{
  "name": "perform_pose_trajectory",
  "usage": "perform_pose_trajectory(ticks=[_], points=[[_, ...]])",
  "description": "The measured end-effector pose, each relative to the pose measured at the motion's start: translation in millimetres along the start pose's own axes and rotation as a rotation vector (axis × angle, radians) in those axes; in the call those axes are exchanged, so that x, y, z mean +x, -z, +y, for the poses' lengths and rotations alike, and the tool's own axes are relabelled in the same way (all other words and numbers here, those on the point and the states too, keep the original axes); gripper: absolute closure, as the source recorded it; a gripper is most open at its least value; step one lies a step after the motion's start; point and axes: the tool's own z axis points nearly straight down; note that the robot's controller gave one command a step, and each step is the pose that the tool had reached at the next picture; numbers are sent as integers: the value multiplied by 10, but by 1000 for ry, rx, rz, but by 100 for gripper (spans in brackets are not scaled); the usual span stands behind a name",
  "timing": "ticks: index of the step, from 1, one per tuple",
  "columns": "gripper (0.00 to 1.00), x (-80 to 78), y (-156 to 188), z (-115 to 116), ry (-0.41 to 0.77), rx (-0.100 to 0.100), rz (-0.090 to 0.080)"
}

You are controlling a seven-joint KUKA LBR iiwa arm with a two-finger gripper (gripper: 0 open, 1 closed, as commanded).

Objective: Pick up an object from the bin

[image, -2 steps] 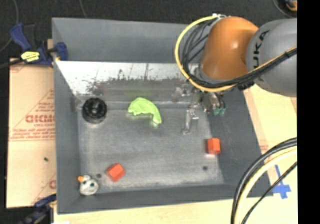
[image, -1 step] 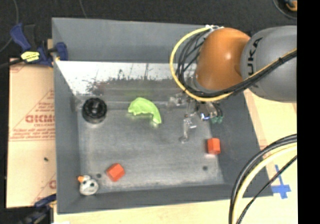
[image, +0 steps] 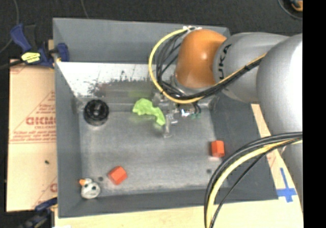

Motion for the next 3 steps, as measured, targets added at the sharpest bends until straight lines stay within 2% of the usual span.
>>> perform_pose_trajectory(ticks=[1, 2, 3], points=[[0, -75, -305, 78, 60, -2, 21], [0, -1, -143, 129, 394, 0, 4], [100, 148, -117, 61, -297, 1, 19]])
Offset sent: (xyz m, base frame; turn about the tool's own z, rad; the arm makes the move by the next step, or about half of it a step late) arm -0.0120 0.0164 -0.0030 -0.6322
